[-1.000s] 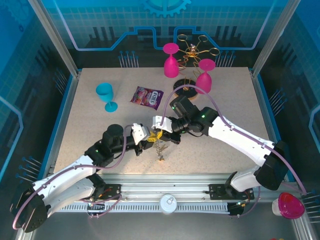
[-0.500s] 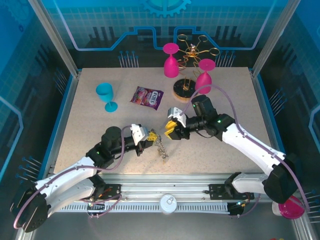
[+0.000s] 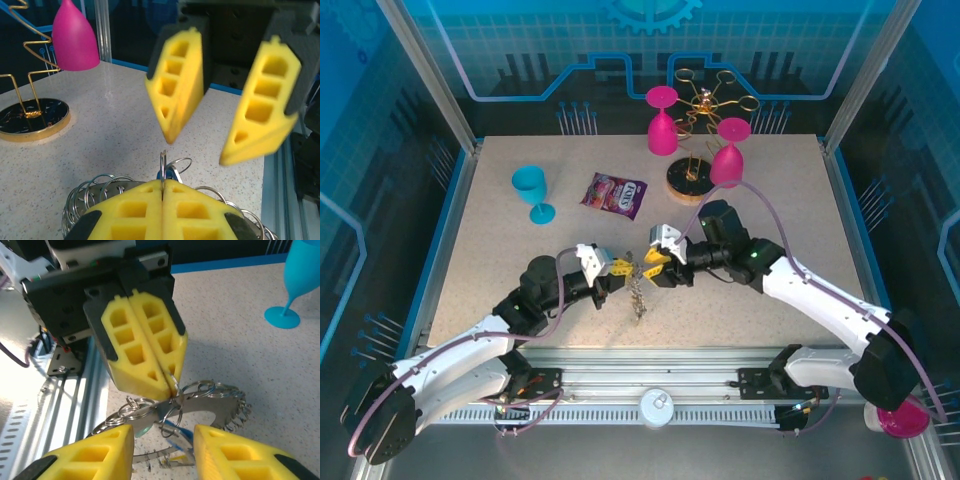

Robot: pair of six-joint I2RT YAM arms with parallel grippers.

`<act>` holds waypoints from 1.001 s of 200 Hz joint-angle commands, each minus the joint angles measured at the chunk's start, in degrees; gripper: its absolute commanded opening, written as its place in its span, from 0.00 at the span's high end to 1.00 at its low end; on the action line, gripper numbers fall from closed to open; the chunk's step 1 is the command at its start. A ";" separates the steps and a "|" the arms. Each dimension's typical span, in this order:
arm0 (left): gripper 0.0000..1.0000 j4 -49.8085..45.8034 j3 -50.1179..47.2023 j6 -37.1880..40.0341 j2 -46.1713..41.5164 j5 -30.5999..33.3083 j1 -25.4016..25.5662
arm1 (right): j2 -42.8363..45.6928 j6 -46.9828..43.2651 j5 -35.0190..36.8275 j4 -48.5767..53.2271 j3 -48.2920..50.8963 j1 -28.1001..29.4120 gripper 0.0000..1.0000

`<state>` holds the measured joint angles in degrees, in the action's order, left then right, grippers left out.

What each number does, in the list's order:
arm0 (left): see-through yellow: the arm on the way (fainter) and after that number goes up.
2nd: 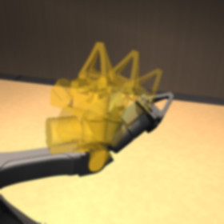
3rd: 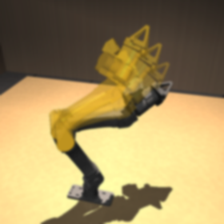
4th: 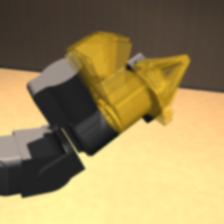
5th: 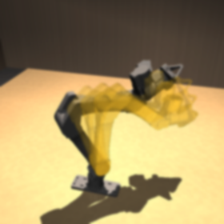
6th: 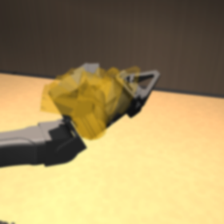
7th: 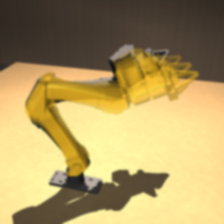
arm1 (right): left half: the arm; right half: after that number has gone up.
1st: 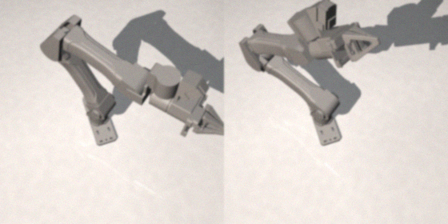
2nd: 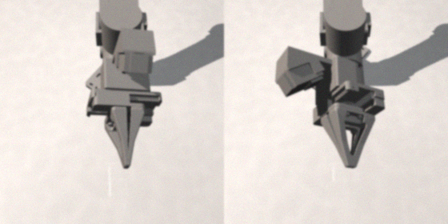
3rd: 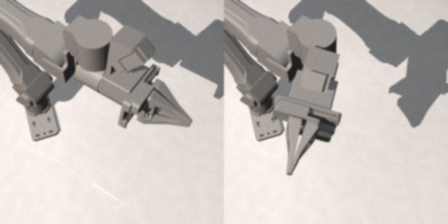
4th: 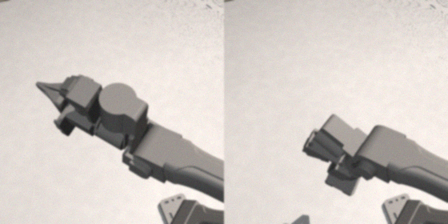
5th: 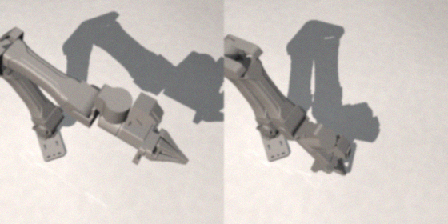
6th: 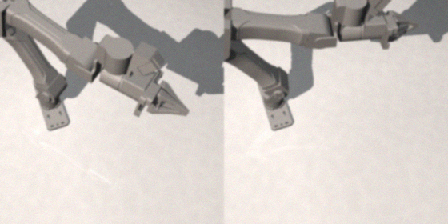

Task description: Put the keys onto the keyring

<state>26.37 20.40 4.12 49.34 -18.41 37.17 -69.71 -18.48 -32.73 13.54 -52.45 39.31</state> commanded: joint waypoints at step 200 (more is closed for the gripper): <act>1.00 10.20 1.54 -10.15 2.28 3.40 -0.23 | 1.13 -10.74 20.27 -3.93 0.60 11.54 1.00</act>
<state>29.61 20.43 -3.14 50.87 -16.67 37.17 -69.49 -26.02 -13.56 11.53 -52.16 48.84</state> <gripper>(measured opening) 0.052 0.056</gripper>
